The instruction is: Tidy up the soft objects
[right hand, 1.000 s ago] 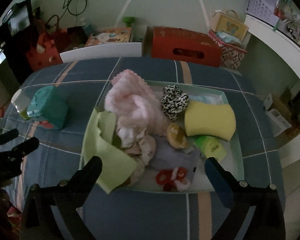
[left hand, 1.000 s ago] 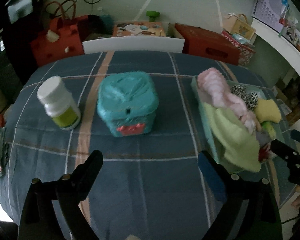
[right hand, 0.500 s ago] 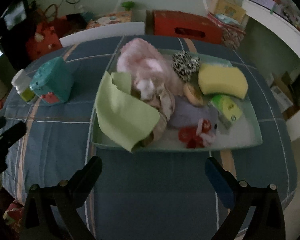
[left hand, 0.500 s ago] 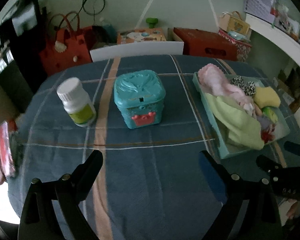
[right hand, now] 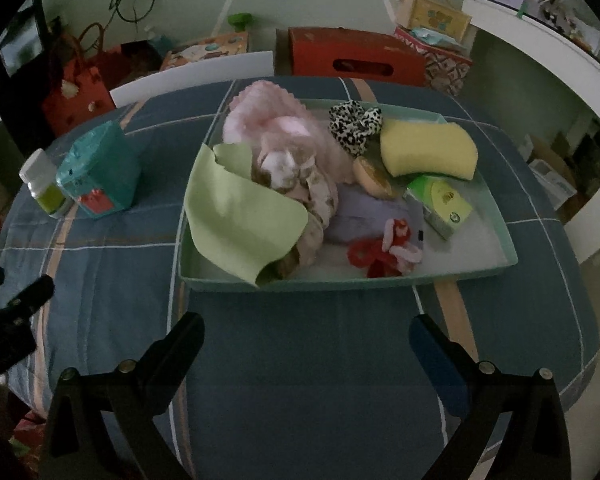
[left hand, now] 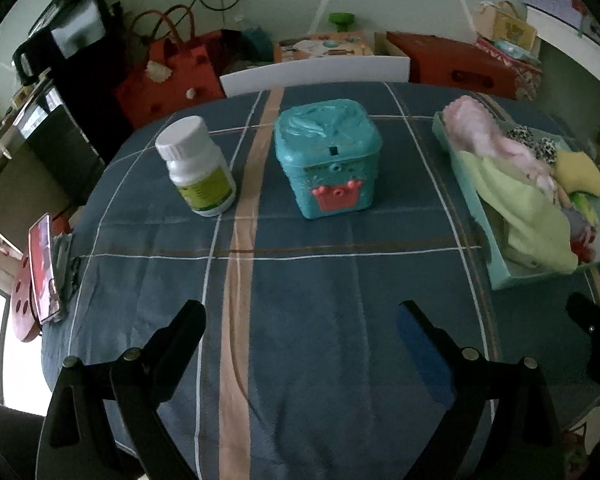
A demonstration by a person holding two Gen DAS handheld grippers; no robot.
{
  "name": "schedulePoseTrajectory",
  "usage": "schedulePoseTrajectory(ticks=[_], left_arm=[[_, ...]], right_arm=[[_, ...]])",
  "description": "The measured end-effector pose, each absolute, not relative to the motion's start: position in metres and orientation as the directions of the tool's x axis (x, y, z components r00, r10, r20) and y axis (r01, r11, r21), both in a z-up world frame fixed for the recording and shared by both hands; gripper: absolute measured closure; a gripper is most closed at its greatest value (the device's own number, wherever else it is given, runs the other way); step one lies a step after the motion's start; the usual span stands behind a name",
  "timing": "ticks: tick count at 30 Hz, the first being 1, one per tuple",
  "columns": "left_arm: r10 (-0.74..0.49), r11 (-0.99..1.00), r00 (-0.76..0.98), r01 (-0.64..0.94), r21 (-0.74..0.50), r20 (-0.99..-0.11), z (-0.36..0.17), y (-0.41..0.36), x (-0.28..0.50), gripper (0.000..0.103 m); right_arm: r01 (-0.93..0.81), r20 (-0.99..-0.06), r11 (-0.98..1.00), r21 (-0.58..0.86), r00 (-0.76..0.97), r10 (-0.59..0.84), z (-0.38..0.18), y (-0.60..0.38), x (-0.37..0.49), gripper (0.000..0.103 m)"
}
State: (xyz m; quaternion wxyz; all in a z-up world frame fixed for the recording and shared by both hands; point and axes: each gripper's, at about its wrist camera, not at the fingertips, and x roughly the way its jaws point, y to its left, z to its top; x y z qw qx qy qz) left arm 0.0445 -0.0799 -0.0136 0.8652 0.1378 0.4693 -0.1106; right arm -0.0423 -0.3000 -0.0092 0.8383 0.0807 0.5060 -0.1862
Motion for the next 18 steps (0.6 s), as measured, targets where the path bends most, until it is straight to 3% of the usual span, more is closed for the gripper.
schedulePoseTrajectory(ticks=[18], left_arm=[[-0.03,0.936,0.597,0.299,0.187,-0.802,-0.008,-0.079,0.034,0.007]], right_arm=[[0.431,-0.853,0.897,-0.093,0.43,-0.295,-0.002,-0.299,-0.052,0.0]])
